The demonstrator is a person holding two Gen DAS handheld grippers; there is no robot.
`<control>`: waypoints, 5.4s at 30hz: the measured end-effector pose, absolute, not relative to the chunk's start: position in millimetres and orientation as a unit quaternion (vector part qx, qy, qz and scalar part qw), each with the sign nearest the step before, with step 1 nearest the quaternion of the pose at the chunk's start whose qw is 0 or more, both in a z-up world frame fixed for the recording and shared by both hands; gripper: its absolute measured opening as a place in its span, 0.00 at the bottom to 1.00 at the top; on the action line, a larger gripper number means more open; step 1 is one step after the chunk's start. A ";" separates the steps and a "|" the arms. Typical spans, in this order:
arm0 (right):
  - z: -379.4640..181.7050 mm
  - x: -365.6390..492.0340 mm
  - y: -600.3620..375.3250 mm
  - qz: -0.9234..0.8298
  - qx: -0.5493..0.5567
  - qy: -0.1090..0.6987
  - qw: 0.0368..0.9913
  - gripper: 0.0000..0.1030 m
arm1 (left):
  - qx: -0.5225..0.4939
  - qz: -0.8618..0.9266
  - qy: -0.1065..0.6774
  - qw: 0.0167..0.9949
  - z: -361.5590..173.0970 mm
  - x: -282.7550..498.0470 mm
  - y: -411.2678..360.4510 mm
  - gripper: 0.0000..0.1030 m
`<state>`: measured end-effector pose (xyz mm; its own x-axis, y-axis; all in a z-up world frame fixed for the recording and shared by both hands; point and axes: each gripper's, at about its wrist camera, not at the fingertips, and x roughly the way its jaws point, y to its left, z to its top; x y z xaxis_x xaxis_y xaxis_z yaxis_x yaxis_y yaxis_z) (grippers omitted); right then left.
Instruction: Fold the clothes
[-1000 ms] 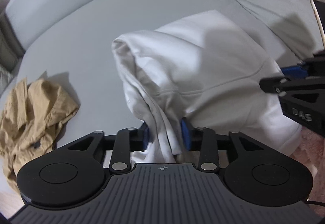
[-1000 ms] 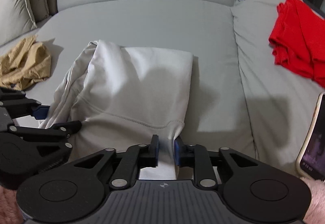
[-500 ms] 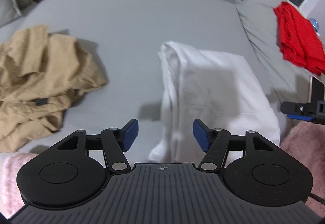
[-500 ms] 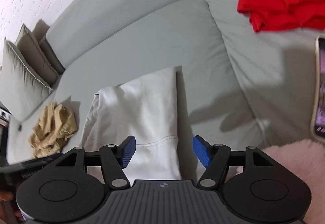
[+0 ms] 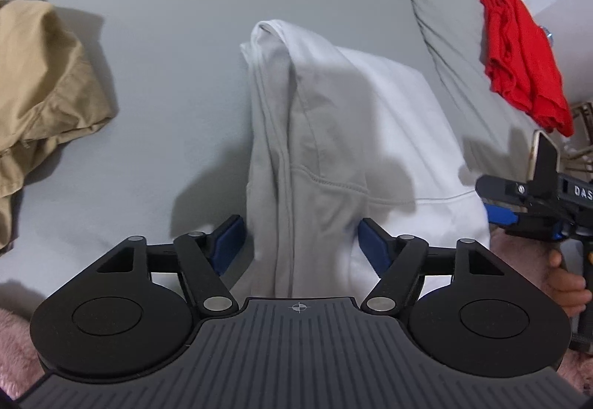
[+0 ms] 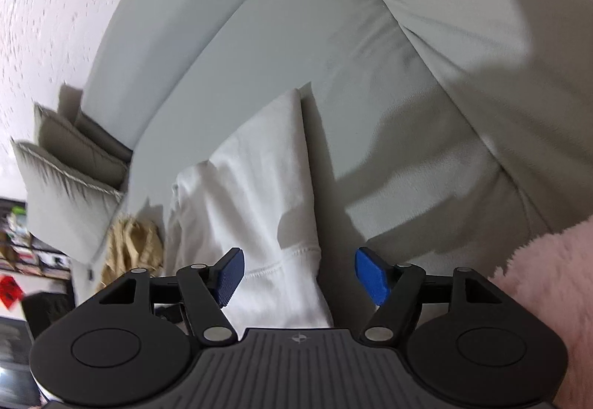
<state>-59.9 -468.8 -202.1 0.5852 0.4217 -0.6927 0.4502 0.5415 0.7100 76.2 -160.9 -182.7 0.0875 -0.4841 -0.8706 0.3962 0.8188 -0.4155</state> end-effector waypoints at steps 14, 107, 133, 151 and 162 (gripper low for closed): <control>-214.6 -26.9 -450.8 0.036 0.451 0.459 0.765 0.43 | -0.005 -0.301 0.597 0.744 -178.6 68.4 -190.8 0.67; -62.1 -40.1 -690.6 -0.230 0.093 0.413 0.876 0.25 | 0.172 -0.377 0.421 0.807 -93.7 85.0 -604.5 0.31; 136.0 -156.0 -592.3 -0.284 0.096 0.389 0.871 0.90 | 0.150 -0.356 0.394 0.834 88.3 -17.7 -464.2 0.68; 134.1 -159.7 -575.9 -0.267 0.095 0.399 0.872 0.90 | 0.142 -0.347 0.403 0.835 91.8 -20.3 -460.8 0.72; 124.4 -156.5 -579.2 -0.262 0.107 0.405 0.869 0.90 | 0.151 -0.346 0.410 0.830 83.5 -19.8 -466.7 0.72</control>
